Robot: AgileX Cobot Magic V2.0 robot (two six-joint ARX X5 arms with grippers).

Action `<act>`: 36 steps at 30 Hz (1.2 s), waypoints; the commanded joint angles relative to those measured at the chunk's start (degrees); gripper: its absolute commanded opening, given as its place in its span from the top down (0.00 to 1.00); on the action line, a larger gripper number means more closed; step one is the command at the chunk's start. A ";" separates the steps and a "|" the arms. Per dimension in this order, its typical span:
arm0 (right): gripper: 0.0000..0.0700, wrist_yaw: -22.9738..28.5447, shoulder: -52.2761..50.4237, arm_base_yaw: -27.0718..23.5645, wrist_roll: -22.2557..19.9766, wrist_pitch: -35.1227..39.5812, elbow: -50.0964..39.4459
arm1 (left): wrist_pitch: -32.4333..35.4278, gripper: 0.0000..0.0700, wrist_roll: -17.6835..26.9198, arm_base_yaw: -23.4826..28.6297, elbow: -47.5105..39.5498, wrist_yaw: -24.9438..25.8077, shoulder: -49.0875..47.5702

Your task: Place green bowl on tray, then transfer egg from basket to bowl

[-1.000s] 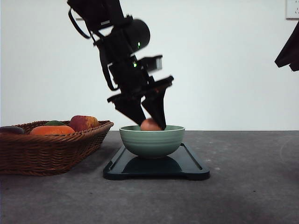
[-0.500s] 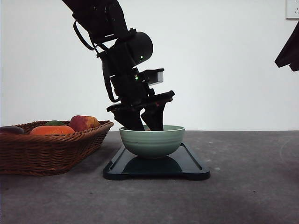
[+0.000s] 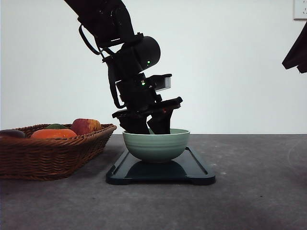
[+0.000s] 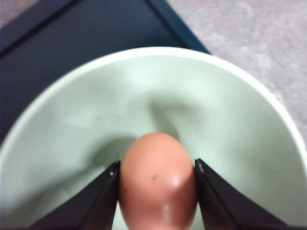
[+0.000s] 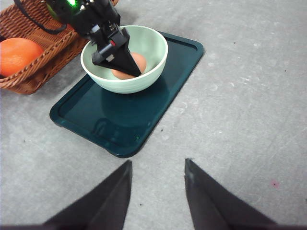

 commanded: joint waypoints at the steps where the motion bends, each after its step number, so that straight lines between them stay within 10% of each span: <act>1: 0.70 0.07 0.19 0.33 -0.48 0.55 0.26 | -0.20 0.59 0.38 -0.50 1.29 0.02 1.77; 23: 0.70 0.09 0.19 0.34 -0.48 0.60 0.26 | -23.98 0.50 -0.19 1.43 21.02 4.65 1.13; 36: 0.70 0.09 0.19 0.33 -0.48 0.66 0.26 | -22.26 0.50 -3.42 9.95 8.71 9.86 -15.27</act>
